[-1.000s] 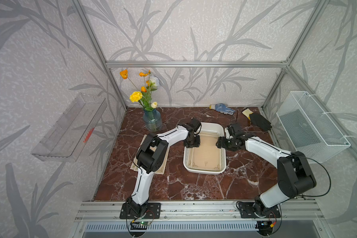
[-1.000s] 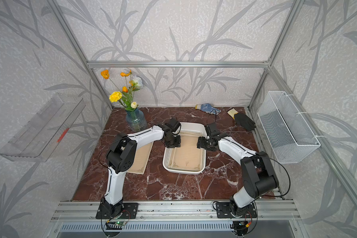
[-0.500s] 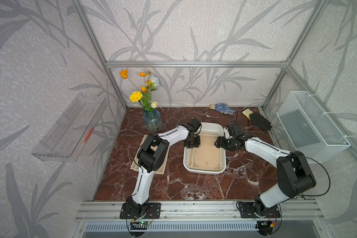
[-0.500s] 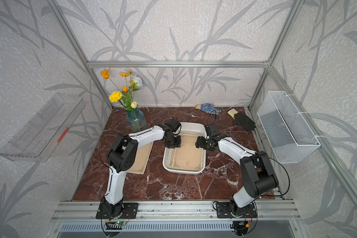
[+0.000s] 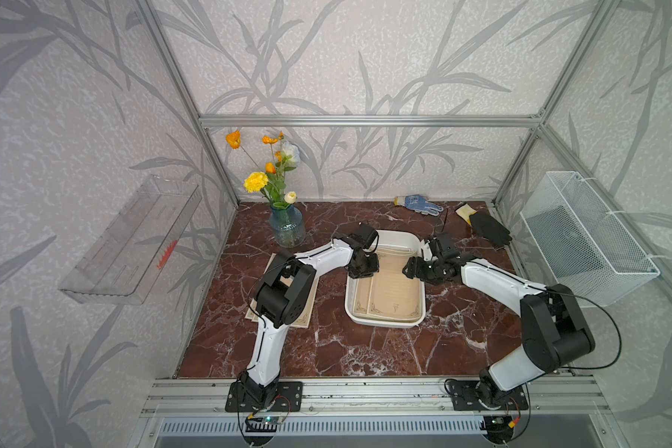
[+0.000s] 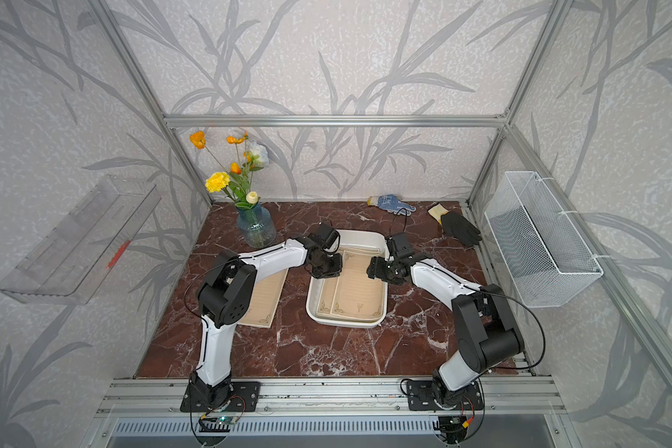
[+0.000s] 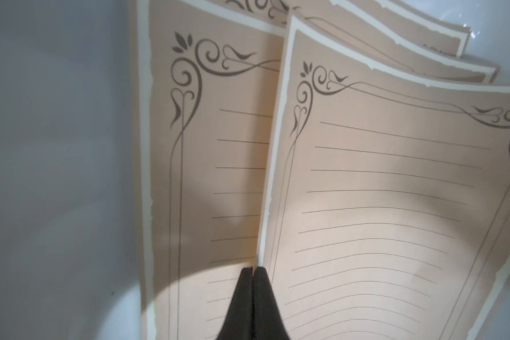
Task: Take out the stationery paper from the storage box
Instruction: Pick up the stationery paper from the storage box.
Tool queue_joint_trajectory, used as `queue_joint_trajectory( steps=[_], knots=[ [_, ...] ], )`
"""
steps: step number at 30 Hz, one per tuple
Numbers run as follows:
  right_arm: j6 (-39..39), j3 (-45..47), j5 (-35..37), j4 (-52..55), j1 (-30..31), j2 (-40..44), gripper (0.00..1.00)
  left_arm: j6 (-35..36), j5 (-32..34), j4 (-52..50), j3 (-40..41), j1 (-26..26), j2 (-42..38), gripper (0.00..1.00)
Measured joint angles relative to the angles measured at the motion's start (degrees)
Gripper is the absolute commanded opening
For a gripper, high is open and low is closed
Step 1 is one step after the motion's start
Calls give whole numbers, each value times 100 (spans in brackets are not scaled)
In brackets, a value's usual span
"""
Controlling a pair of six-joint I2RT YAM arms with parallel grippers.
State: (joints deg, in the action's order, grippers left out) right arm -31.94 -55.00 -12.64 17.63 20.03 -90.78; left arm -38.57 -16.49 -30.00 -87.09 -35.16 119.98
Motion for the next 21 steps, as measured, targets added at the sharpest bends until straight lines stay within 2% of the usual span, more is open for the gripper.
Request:
queue_joint_trajectory(
  steps=[13, 21],
  knots=[
    [4, 2, 0, 7, 0, 4, 74, -70, -197, 153, 42, 0, 0, 0],
    [52, -22, 31, 201, 0, 13, 75, -262, -588, 422, 133, 0, 17, 0]
  ],
)
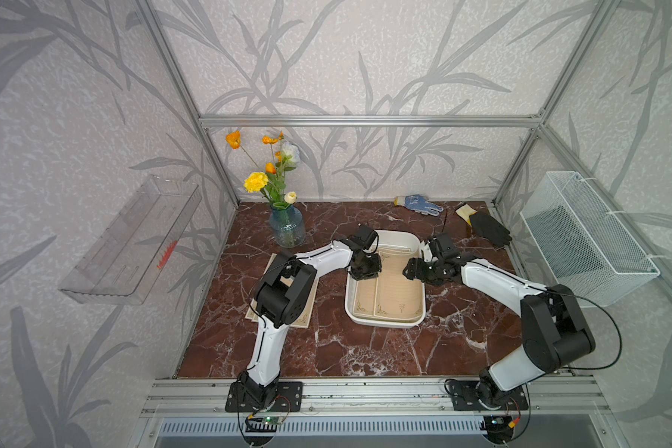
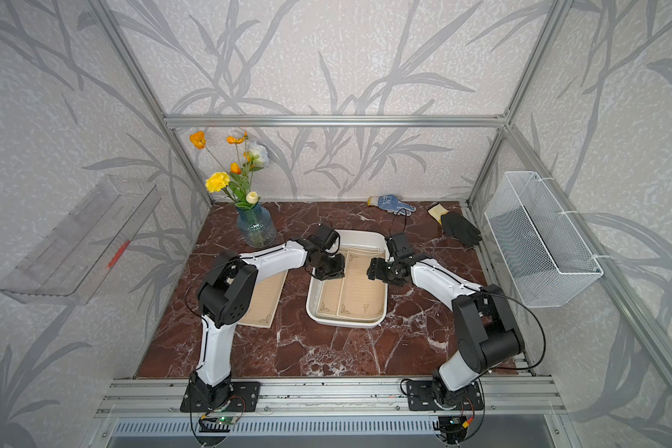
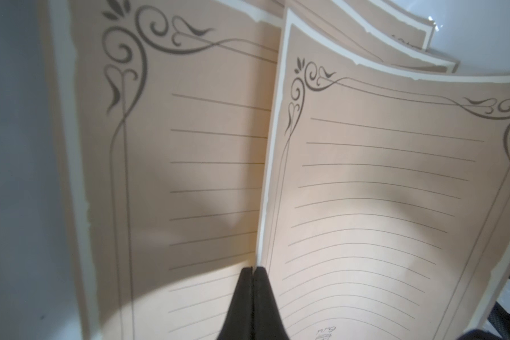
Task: Take out the stationery paper from the storage box
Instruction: Pick up the stationery paper from the storage box.
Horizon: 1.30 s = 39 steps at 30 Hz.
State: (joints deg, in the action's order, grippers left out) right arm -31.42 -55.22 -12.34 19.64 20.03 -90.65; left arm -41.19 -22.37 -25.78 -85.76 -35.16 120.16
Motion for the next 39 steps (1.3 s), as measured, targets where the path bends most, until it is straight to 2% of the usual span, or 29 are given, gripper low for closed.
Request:
queue_joint_trajectory(
  steps=[7, 15, 18, 31, 39],
  knots=[
    [114, -87, 118, 260, 0, 81, 66, -96, -203, 149, 85, 0, 9, 0],
    [302, -216, 442, 551, 83, 396, 42, -98, -221, 164, 92, 0, 9, 0],
    [352, -225, 472, 592, 133, 455, 36, -98, -221, 162, 92, 0, 9, 0],
    [380, -278, 483, 691, 177, 413, 37, -105, -262, 205, 129, 0, 9, 0],
    [380, -407, 483, 802, 177, 205, 31, -120, -291, 251, 162, 0, 9, 0]
  ],
)
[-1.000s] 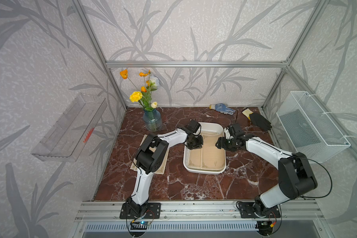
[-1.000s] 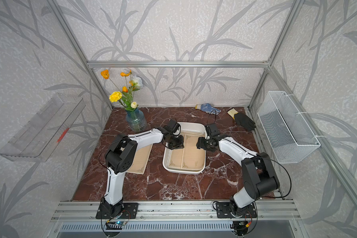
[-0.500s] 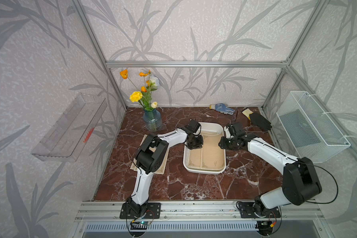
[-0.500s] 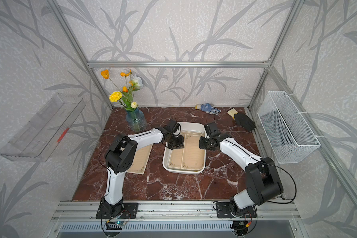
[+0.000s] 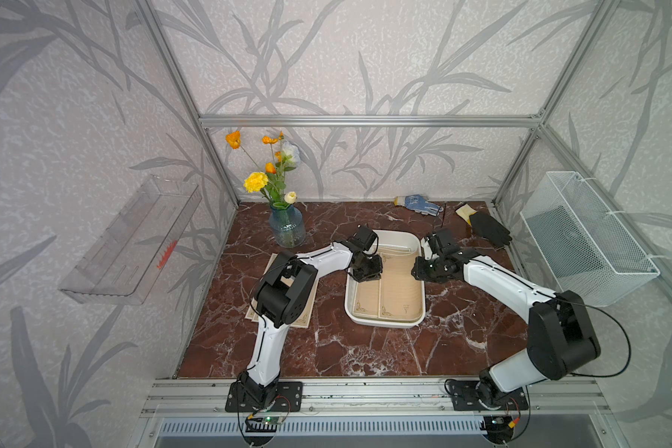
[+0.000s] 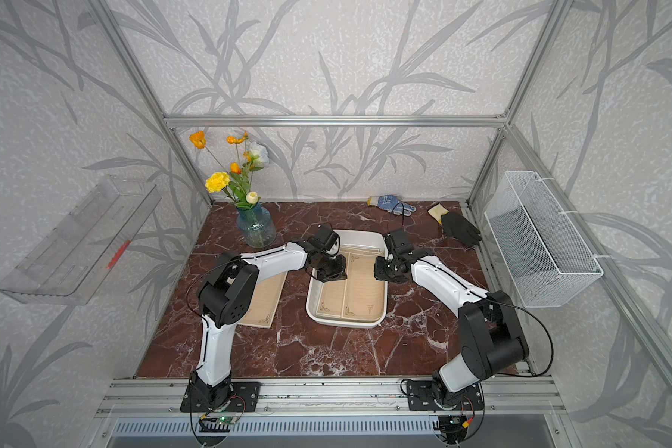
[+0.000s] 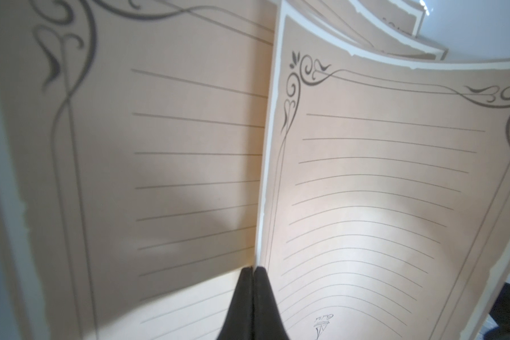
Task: Take out the stationery paper from the storage box
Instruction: Pick up the stationery paper from the storage box.
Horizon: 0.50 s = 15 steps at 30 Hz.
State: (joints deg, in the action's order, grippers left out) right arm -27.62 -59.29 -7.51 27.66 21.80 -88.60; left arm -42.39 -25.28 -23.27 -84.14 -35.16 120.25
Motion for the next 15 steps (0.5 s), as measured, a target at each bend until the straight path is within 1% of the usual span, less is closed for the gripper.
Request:
queue_joint_trajectory(
  steps=[5, 9, 11, 13, 15],
  knots=[
    [7, -98, 15, 118, 2, -168, 33, -35, -24, 22, 33, 0, 0, 0],
    [28, -223, 129, 210, 50, -282, 32, -79, -37, 98, 55, 0, 0, 0],
    [46, -269, 188, 275, 79, -313, 28, -96, -39, 118, 90, 0, 0, 0],
    [74, -289, 271, 334, 94, -334, 16, -118, -39, 114, 118, 0, 0, 0],
    [101, -291, 345, 411, 96, -337, 8, -122, -39, 120, 122, 0, 0, 0]
  ],
)
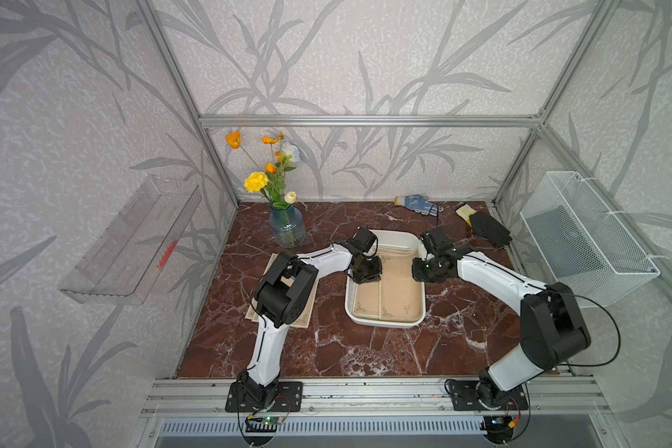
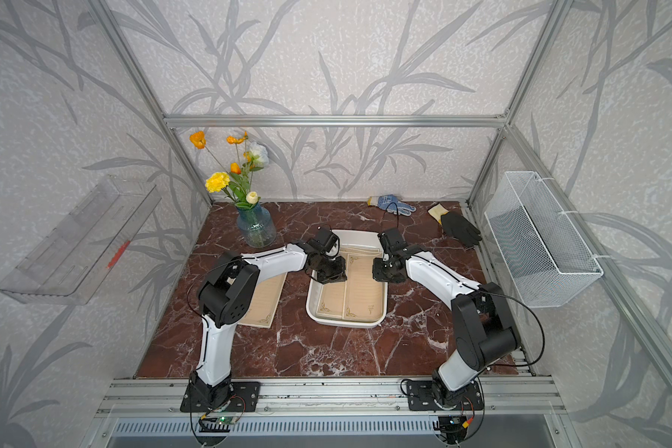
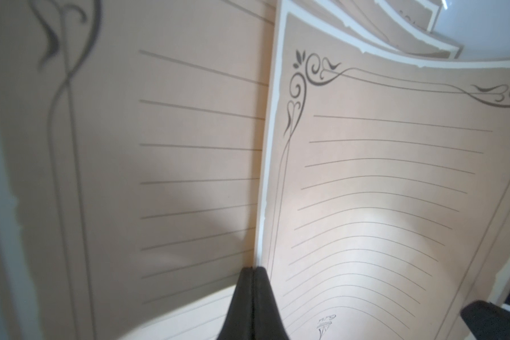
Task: Take out the stationery paper from the storage box
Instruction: Pick up the stationery paper from the storage box.
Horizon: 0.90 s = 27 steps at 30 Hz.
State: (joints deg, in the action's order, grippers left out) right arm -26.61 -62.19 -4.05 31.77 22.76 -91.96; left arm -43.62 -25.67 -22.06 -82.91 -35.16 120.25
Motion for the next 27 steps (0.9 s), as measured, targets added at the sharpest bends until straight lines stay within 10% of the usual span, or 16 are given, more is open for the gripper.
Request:
queue_joint_trajectory(
  steps=[6, 16, 27],
  knots=[
    [15, -9, 127, 107, 2, 17, 0, -2, 4, 26, 4, 0, 0, 2],
    [170, -11, -549, -118, 35, 1110, 0, 201, 181, -181, 2, 111, -710, 36],
    [293, -461, -1882, -708, 466, 2098, 0, 907, 262, -463, 35, 1001, -2597, 37]
  ],
)
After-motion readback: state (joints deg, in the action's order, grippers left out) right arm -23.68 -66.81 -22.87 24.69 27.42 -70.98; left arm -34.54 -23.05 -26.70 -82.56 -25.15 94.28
